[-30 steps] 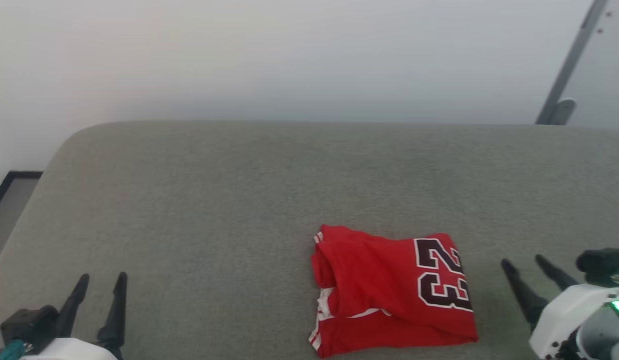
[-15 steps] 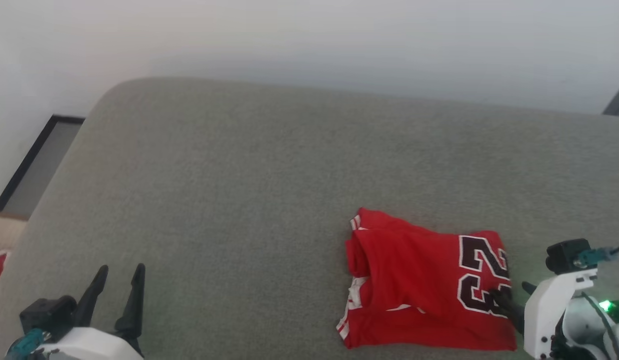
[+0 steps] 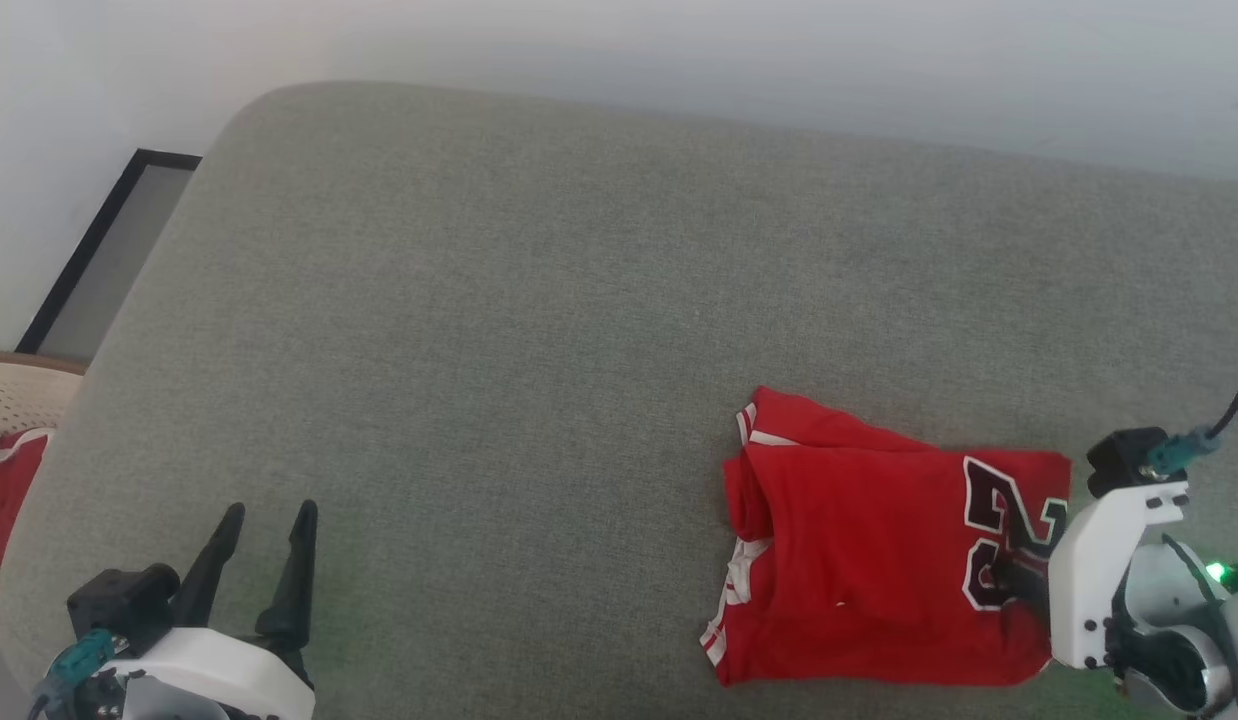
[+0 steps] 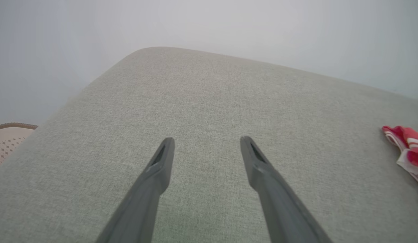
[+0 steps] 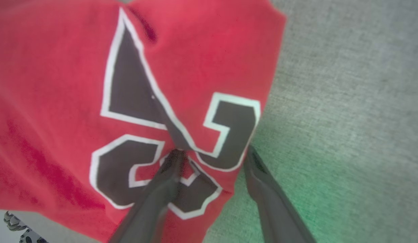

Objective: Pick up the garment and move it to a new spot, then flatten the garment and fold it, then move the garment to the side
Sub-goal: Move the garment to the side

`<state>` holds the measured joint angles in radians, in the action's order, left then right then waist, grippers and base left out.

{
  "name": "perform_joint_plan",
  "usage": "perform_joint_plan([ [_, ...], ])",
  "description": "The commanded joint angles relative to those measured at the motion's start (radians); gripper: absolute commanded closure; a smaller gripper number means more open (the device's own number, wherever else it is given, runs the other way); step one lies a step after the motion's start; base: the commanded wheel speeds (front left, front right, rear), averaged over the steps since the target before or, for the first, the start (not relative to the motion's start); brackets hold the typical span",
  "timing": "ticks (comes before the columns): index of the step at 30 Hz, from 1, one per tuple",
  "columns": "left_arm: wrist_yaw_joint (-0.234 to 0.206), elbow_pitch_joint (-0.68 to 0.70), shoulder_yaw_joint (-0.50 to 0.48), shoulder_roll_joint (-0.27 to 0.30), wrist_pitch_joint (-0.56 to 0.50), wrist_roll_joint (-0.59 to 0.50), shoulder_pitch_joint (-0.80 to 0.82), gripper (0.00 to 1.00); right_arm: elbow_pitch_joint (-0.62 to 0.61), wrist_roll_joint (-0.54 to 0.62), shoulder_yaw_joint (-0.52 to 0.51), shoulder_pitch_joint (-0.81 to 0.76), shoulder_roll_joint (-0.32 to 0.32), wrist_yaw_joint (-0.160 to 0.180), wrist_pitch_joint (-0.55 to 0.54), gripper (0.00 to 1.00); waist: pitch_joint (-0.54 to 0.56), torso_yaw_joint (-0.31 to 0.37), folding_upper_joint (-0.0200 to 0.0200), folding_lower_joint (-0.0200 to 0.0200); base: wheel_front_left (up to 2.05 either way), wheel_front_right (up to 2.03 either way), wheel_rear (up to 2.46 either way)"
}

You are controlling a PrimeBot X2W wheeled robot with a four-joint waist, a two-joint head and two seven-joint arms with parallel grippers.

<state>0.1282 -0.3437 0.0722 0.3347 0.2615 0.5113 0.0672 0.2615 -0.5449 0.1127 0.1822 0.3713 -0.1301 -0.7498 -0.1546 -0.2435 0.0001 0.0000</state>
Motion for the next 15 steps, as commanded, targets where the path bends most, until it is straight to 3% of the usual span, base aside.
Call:
perform_joint_plan([
  [1,0.003,-0.003,-0.001,-0.002,0.004,0.013,0.017,0.0,0.02,0.006,0.021,-0.014,-0.044,-0.001,-0.016,1.0,-0.004,0.0,-0.0001,0.0,0.0,0.0,0.0],
  [10,0.003,0.001,0.001,0.005,0.004,0.009,0.042,0.0,-0.039,0.036,-0.058,0.045,-0.007,0.0,-0.012,1.0,-0.023,0.053,-0.0001,0.0,0.0,0.0,0.0],
  [15,0.003,0.01,0.01,0.01,0.004,0.001,0.076,0.0,-0.065,0.051,-0.106,0.114,0.028,-0.001,-0.011,1.0,-0.049,0.121,-0.0001,0.0,0.0,0.0,0.0],
])
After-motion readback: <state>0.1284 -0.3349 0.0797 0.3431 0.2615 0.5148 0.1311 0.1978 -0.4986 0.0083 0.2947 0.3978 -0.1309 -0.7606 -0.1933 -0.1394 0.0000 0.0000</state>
